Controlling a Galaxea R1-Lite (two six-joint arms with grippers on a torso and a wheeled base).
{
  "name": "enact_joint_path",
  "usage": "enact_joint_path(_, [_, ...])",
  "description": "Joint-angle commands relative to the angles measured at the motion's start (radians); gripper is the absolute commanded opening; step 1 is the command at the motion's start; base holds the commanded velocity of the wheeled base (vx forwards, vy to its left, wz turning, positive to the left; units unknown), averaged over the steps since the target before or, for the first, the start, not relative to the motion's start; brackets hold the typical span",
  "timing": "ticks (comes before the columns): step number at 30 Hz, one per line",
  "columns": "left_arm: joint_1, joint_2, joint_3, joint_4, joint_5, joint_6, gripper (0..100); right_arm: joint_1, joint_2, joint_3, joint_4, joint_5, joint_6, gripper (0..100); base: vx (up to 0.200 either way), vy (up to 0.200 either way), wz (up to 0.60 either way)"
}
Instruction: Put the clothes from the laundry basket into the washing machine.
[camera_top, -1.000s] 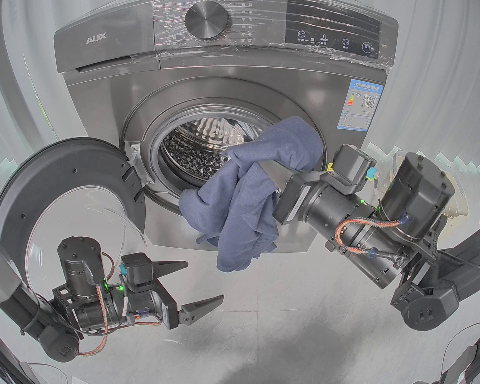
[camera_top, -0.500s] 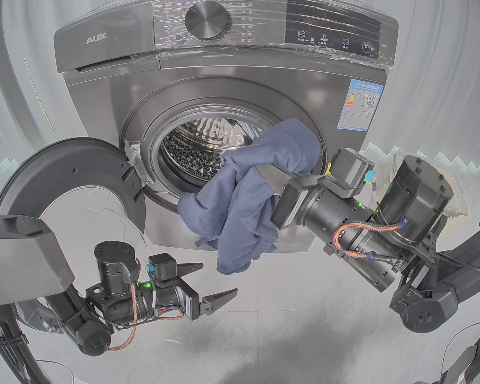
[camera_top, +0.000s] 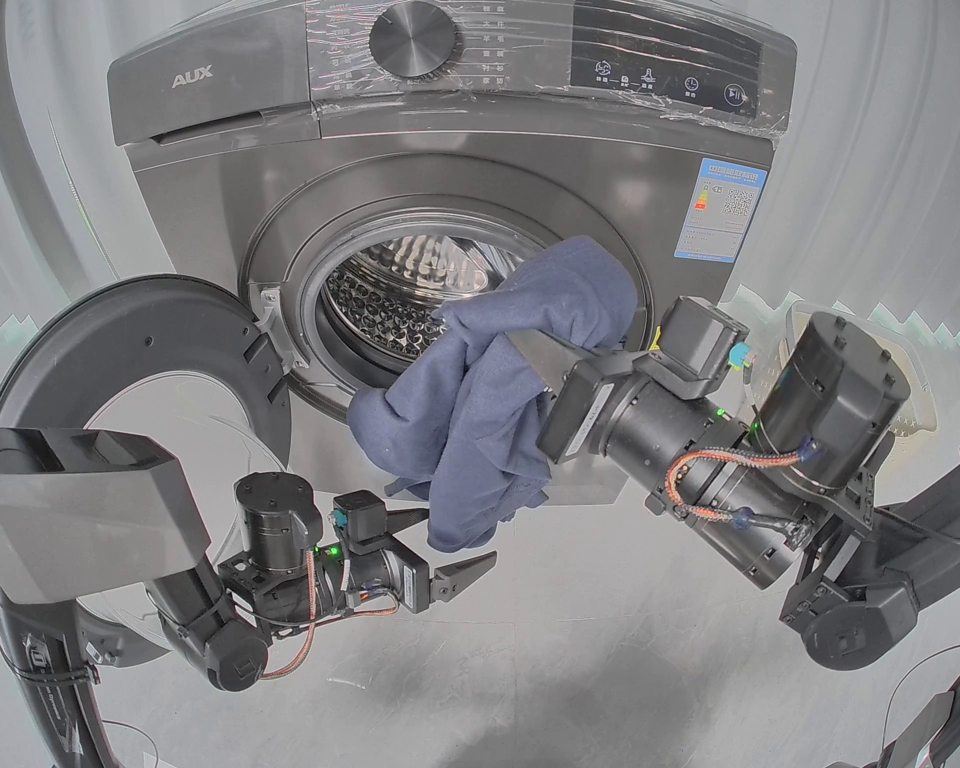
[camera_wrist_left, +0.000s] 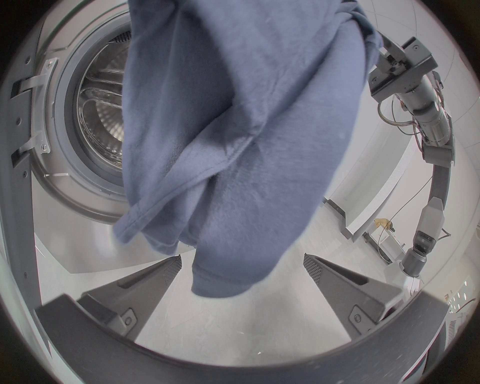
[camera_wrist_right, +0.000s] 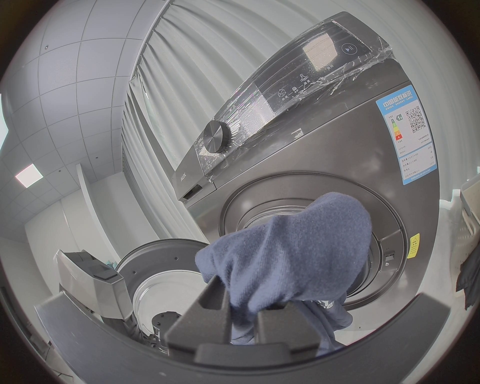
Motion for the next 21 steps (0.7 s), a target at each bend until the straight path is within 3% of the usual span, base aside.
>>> enact_joint_path(1, [0.0, 0.039, -0.037, -0.003, 0.012, -0.001, 100, 0.003, -0.003, 0.001, -0.002, 0.0, 0.0, 0, 0.0, 0.0, 0.0])
enact_joint_path(11, [-0.025, 0.059, -0.068, -0.05, 0.05, -0.016, 100, 0.003, -0.004, 0.0, -0.002, 0.0, 0.0, 0, 0.0, 0.0, 0.0])
enact_joint_path(12, [-0.025, 0.067, -0.073, -0.069, 0.056, -0.02, 0, 0.003, -0.004, 0.0, -0.002, 0.0, 0.0, 0, 0.0, 0.0, 0.0])
enact_joint_path(21, [-0.06, 0.054, 0.009, -0.162, 0.072, -0.024, 0, -0.009, 0.002, 0.0, -0.016, 0.0, -0.003, 0, 0.0, 0.0, 0.0])
